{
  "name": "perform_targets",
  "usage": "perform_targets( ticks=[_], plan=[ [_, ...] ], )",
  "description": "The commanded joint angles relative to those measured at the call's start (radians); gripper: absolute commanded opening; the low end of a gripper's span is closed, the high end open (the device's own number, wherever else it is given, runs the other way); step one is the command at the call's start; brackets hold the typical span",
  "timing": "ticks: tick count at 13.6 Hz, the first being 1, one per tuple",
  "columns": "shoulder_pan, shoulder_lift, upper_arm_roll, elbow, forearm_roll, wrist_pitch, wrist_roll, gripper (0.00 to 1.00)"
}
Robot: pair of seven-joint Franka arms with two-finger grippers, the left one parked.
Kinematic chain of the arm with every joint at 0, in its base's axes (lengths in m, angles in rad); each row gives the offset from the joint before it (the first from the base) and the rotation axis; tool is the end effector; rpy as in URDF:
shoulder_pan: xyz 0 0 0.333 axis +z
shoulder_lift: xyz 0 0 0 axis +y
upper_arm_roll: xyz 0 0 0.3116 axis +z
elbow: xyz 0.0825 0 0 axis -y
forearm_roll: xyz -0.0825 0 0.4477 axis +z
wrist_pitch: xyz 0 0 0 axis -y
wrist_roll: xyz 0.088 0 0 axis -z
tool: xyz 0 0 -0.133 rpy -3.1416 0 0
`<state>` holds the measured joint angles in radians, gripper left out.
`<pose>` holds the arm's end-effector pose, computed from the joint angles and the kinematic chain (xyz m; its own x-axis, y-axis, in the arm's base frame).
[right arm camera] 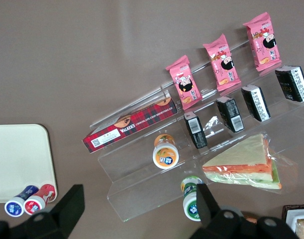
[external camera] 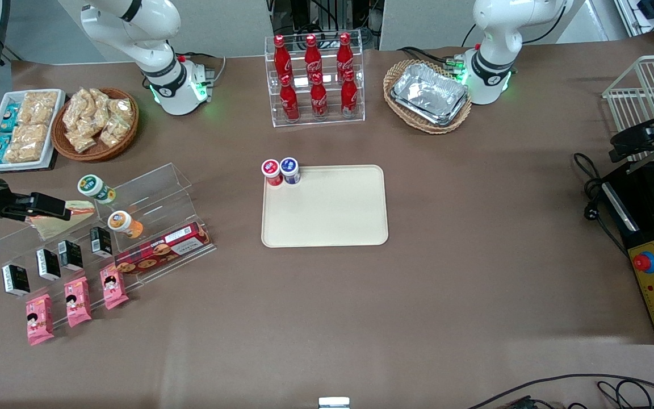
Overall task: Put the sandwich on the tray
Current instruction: 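Move the right gripper toward the wrapped wedge sandwich on the acrylic rack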
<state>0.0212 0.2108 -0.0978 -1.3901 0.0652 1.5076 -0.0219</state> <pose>0.6700 -0.0365 0.5495 0.9946 -0.0500 -0.0911 -0.0544 -0.9974 -0.0467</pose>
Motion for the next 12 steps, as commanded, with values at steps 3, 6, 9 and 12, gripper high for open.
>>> perform_targets(
  ticks=[3,6,9,12],
  plan=[
    [-0.007,-0.004,0.009,0.01,-0.008,-0.01,0.003,1.0],
    [-0.009,-0.011,0.007,-0.009,-0.01,-0.021,0.007,1.0],
    [-0.029,-0.017,-0.009,-0.026,-0.011,-0.064,0.0,1.0],
    [-0.049,-0.036,-0.054,-0.027,-0.045,-0.104,-0.044,1.0]
  ],
)
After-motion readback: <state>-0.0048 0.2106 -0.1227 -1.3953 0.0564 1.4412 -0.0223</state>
